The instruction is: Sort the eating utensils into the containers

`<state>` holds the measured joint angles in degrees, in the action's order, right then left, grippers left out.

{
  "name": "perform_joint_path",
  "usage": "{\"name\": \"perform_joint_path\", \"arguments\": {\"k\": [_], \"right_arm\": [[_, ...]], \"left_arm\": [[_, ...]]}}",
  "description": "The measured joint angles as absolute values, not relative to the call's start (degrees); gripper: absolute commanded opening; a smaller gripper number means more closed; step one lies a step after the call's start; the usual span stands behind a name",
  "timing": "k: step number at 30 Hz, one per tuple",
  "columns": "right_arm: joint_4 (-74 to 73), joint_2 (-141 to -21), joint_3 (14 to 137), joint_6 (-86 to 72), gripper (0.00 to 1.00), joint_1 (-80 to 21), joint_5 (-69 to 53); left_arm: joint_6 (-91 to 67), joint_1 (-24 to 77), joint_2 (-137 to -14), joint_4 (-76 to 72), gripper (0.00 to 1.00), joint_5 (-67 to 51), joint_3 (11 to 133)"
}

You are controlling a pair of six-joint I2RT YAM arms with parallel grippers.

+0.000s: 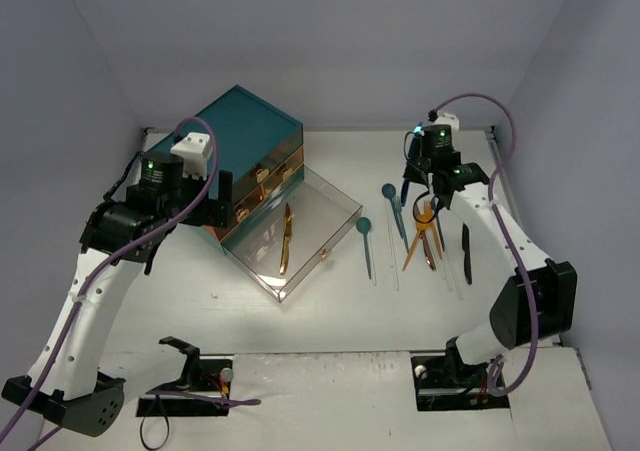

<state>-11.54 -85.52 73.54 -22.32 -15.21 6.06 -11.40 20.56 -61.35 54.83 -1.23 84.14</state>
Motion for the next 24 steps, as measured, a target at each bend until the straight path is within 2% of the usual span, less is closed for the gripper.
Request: {"name": "perform_joint_path", "arguments": {"k": [4, 10, 19, 20, 24], "right_arm": [[-11.4, -85.7, 73.7, -29.1, 0.00, -27.0, 6.5], [-9.7, -96.0, 76.8, -37.8, 0.00, -42.2, 6.7], [-7.0, -111.2, 80.1, -45.0, 0.00, -47.9, 8.4], [-6.8, -112.4, 80.2, -45.5, 0.01, -47.9, 8.7], [-6.6, -116.1, 81.0, -46.7, 0.19, -47.9, 9.7]], "left_arm": [[-10.2, 20.6, -60.2, 52.4, 0.88, -1.2, 84.1], [-8.4, 20.6, -56.8, 49.7, 0.88, -0.3, 83.7], [-6.5, 20.6, -48.3, 48.9, 0.88, 2.1, 83.0], [-6.4, 20.6, -47.4, 48.9, 0.88, 2.3, 82.6], [-6.3, 20.6, -44.1, 49.0, 0.88, 2.8, 81.7]]}}
